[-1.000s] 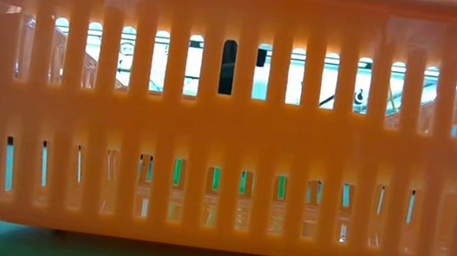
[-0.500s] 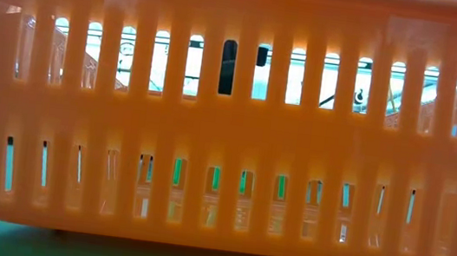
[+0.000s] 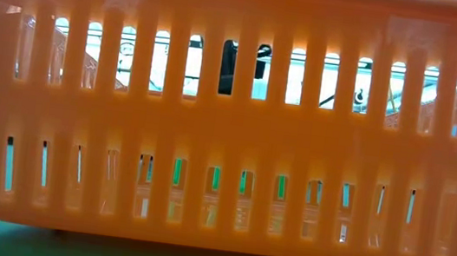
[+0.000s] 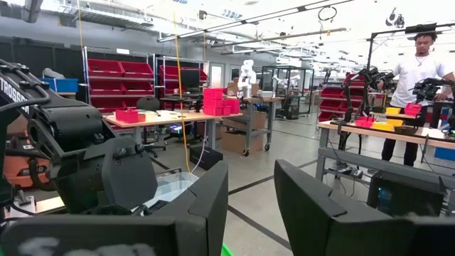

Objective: Stack baskets on shelf by color
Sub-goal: Put the left green bin on the shelf

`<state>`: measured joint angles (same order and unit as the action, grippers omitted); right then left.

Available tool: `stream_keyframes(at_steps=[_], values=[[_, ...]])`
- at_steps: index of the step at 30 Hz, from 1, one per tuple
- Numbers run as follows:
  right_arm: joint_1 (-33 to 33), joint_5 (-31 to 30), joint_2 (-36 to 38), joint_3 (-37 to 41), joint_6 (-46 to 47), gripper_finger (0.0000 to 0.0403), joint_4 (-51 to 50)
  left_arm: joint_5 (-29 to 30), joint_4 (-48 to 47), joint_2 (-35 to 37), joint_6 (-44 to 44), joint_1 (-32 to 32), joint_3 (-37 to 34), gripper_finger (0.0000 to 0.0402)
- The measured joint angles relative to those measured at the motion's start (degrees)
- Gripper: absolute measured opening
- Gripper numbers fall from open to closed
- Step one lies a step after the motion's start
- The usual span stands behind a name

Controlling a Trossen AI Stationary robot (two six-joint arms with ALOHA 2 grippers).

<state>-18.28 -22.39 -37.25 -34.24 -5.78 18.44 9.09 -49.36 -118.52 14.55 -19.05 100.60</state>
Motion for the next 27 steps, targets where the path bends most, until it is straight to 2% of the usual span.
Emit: stream_keyframes(at_steps=[4, 6, 10, 14, 27], values=[[0.0, 0.0, 0.0, 0.0, 0.0, 0.0112, 0.02, -0.01, 0.07, 0.02, -5.0, 0.04, 0.0, 0.0021], [0.0, 0.0, 0.0, 0.0, -0.01, 0.0112, 0.02, 0.0, 0.29, 0.08, -6.76, 0.04, 0.0, 0.0012], [0.0, 0.0, 0.02, 0.0, 0.0, 0.0112, 0.02, -0.01, 0.08, 0.07, -7.05, 0.29, 0.0, 0.0036], [0.0, 0.0, 0.0, 0.0, 0.0, 0.0112, 0.02, 0.01, -0.35, 0.07, -3.15, 0.82, 0.0, 0.0057], [0.0, 0.0, 0.0, 0.0, -0.02, 0.0112, 0.0, 0.01, -0.48, 0.07, -0.35, 1.14, 0.0, 0.0022]])
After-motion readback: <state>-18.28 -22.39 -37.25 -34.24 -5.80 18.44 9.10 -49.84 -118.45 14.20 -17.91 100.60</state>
